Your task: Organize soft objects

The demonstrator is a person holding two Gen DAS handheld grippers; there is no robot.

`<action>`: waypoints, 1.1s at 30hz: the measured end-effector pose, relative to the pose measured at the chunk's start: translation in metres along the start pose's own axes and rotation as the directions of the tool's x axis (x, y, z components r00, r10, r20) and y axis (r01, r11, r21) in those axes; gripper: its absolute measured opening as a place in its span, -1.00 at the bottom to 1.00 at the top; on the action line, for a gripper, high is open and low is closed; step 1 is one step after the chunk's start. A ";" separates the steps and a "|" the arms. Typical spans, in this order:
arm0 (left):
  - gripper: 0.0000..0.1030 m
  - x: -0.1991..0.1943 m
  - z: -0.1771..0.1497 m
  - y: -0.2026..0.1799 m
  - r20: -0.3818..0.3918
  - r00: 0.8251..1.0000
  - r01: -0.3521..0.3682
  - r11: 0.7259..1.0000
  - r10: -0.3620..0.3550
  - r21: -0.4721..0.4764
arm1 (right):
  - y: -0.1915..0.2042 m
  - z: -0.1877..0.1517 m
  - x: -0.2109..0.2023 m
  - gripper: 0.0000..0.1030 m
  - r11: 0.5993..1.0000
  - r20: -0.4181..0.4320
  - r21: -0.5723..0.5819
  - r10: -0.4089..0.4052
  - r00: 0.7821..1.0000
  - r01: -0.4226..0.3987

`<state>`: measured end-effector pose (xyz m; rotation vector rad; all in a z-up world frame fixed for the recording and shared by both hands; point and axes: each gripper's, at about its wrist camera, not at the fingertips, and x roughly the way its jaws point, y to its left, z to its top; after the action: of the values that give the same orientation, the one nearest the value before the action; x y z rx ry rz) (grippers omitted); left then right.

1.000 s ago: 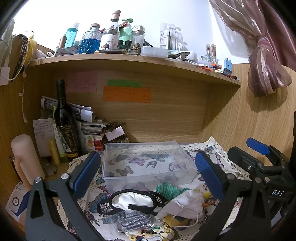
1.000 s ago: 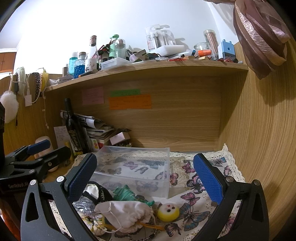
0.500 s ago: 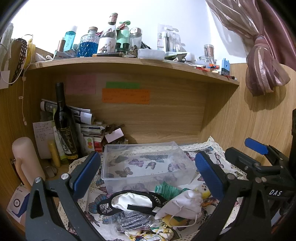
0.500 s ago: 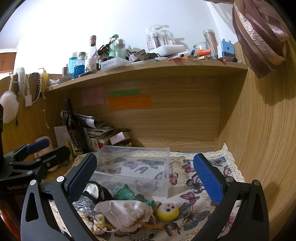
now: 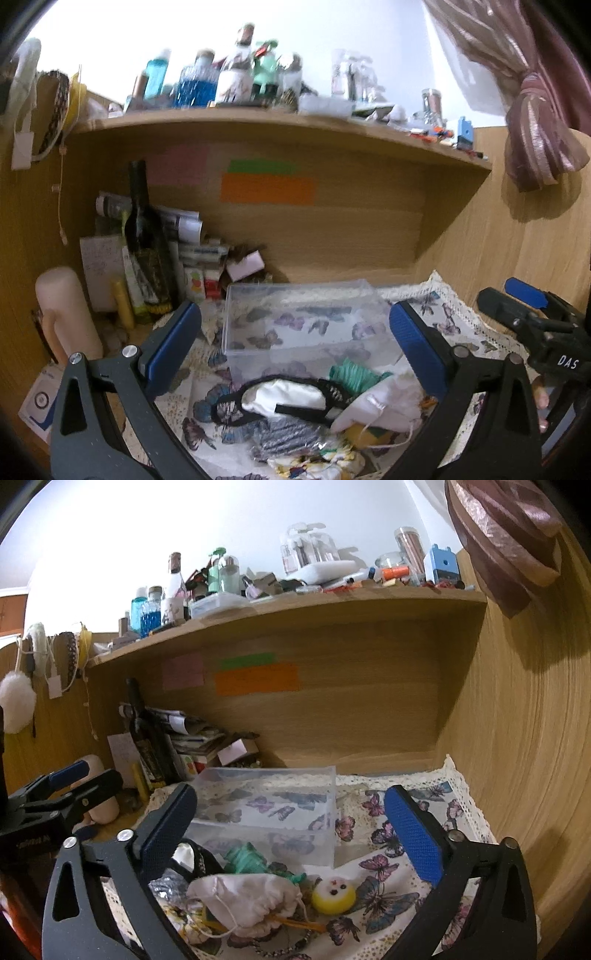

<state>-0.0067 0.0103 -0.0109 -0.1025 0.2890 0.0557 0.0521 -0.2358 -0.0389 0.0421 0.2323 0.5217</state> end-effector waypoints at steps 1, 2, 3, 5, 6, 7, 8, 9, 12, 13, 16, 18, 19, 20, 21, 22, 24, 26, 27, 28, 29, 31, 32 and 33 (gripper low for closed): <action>0.93 0.002 -0.002 0.004 -0.011 1.000 -0.001 1.000 0.001 -0.011 | 0.000 -0.003 0.002 0.80 1.000 -0.014 -0.003 0.003 1.000 -0.003; 0.81 0.003 -0.004 0.007 -0.025 1.000 -0.004 1.000 0.003 -0.019 | 0.000 -0.005 0.003 0.77 1.000 -0.024 -0.005 0.006 1.000 -0.006; 0.70 0.007 -0.008 0.010 -0.052 0.999 -0.009 1.000 0.008 -0.026 | -0.001 -0.007 0.003 0.73 1.000 -0.036 -0.005 0.010 0.999 -0.010; 0.66 0.011 -0.014 0.016 -0.088 0.996 -0.012 0.999 0.008 -0.035 | 0.000 -0.013 0.007 0.70 1.000 -0.065 -0.006 0.026 0.998 -0.026; 0.65 0.014 -0.018 0.019 -0.106 0.994 -0.011 0.999 0.006 -0.042 | 0.001 -0.016 0.010 0.69 0.999 -0.080 -0.005 0.036 0.996 -0.036; 0.62 0.017 -0.023 0.022 -0.127 0.992 -0.013 0.999 0.007 -0.046 | 0.002 -0.020 0.013 0.69 0.999 -0.101 -0.003 0.050 0.994 -0.051; 0.57 0.019 -0.028 0.022 -0.144 0.990 -0.018 0.999 0.012 -0.044 | 0.003 -0.023 0.015 0.69 0.998 -0.113 -0.001 0.056 0.992 -0.057; 0.55 0.022 -0.034 0.024 -0.167 0.986 -0.028 0.999 0.021 -0.038 | 0.004 -0.027 0.018 0.69 0.998 -0.127 -0.001 0.062 0.990 -0.063; 0.54 0.029 -0.047 0.026 -0.213 0.976 -0.040 0.999 0.033 -0.030 | 0.009 -0.039 0.029 0.68 0.997 -0.184 0.005 0.081 0.980 -0.082; 0.53 0.032 -0.053 0.026 -0.236 0.971 -0.040 0.999 0.032 -0.028 | 0.010 -0.044 0.033 0.68 0.996 -0.204 0.009 0.093 0.975 -0.093; 0.40 0.040 -0.061 0.027 -0.279 0.960 -0.025 0.999 0.015 -0.032 | 0.014 -0.054 0.044 0.68 0.993 -0.258 0.018 0.115 0.959 -0.114; 0.20 0.047 -0.066 0.026 -0.307 0.952 -0.006 1.000 -0.002 -0.025 | 0.016 -0.060 0.050 0.68 0.992 -0.287 0.021 0.128 0.949 -0.128; 0.18 0.051 -0.068 0.026 -0.316 0.949 -0.004 1.000 -0.003 -0.021 | 0.017 -0.064 0.053 0.68 0.991 -0.302 0.021 0.135 0.944 -0.135; 0.13 0.056 -0.069 0.025 -0.324 0.946 0.001 1.000 -0.007 -0.017 | 0.017 -0.065 0.056 0.68 0.990 -0.311 0.021 0.136 0.941 -0.136; 0.13 0.060 -0.070 0.026 -0.328 0.945 0.007 1.000 -0.012 -0.016 | 0.016 -0.067 0.059 0.68 0.990 -0.320 0.019 0.136 0.937 -0.137; 0.12 0.066 -0.071 0.027 -0.340 0.940 0.012 1.000 -0.016 -0.014 | 0.016 -0.069 0.062 0.67 0.990 -0.332 0.018 0.135 0.934 -0.137; 0.09 0.074 -0.071 0.031 -0.353 0.935 0.017 1.000 -0.018 -0.006 | 0.015 -0.071 0.068 0.63 0.991 -0.352 0.018 0.133 0.926 -0.136; 0.09 0.085 -0.070 0.037 -0.373 0.928 0.007 1.000 -0.003 0.008 | 0.013 -0.073 0.074 0.58 0.991 -0.374 0.016 0.128 0.918 -0.132; 0.09 0.090 -0.069 0.040 -0.382 0.924 0.002 1.000 0.004 0.014 | 0.013 -0.075 0.077 0.55 0.991 -0.391 0.020 0.128 0.911 -0.131; 0.09 0.095 -0.068 0.043 -0.392 0.920 0.001 1.000 0.006 0.016 | 0.012 -0.076 0.080 0.48 0.992 -0.403 0.020 0.124 0.907 -0.127; 0.09 0.098 -0.069 0.045 -0.400 0.916 0.001 1.000 0.005 0.015 | 0.011 -0.078 0.083 0.43 0.992 -0.412 0.020 0.122 0.903 -0.124; 0.09 0.106 -0.069 0.050 -0.425 0.905 0.014 1.000 -0.008 0.011 | 0.009 -0.080 0.085 0.29 0.992 -0.419 0.031 0.127 0.899 -0.126; 0.09 0.110 -0.069 0.051 -0.431 0.902 0.014 1.000 -0.007 0.014 | 0.009 -0.080 0.086 0.23 0.992 -0.417 0.033 0.125 0.900 -0.122; 0.09 0.113 -0.069 0.051 -0.437 0.900 0.010 1.000 -0.001 0.020 | 0.008 -0.080 0.086 0.08 0.992 -0.417 0.032 0.122 0.901 -0.119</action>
<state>0.0788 0.0579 -0.1144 -0.0937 0.7404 0.0232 0.1023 -0.1872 -0.1342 -0.0516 0.6557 0.6517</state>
